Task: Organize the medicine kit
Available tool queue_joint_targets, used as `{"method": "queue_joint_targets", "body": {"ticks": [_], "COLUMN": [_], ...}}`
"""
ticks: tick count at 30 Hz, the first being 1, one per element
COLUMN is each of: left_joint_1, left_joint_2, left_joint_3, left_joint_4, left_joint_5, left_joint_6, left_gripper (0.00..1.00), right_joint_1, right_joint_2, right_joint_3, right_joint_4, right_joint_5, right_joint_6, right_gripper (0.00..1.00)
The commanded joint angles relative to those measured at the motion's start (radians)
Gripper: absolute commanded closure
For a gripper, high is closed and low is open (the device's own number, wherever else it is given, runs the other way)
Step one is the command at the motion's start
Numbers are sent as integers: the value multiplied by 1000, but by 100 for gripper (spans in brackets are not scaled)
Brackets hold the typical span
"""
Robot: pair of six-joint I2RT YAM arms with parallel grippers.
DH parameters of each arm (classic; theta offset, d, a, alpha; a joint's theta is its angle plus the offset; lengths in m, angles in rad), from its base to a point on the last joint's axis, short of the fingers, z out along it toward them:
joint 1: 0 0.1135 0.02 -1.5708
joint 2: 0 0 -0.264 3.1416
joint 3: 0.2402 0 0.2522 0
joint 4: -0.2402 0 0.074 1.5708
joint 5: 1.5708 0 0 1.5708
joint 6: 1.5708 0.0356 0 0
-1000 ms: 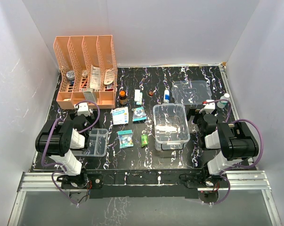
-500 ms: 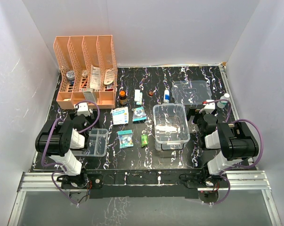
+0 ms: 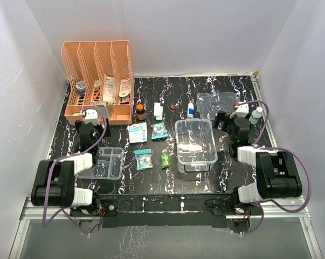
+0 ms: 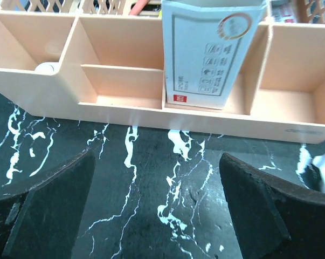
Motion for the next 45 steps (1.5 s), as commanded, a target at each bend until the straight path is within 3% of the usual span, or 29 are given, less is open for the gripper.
{"method": "queue_joint_targets", "body": {"ticks": [1, 8, 12, 15, 22, 34, 45], "left_joint_1": [2, -28, -83, -182, -345, -426, -443], "left_joint_2": [-193, -404, -421, -378, -186, 169, 281], "left_joint_3": [43, 131, 223, 297, 456, 647, 686], "left_joint_4": [-259, -625, -739, -773, -736, -559, -527], "left_joint_5": [78, 227, 290, 267, 198, 172, 116], "left_joint_6": [24, -20, -35, -36, -70, -120, -144], "left_gripper": [1, 1, 1, 1, 1, 1, 4], "right_joint_1": [-5, -5, -5, -5, -5, -5, -5], "right_joint_2": [-97, -209, -228, -222, -190, -211, -261], "right_joint_3": [35, 84, 145, 195, 321, 341, 309], "right_joint_4": [-187, -367, -479, -553, -690, -725, -735], "right_joint_5": [13, 85, 111, 111, 116, 102, 127], "right_joint_6": [37, 46, 62, 67, 60, 105, 109], "right_gripper": [2, 2, 2, 2, 2, 2, 2]}}
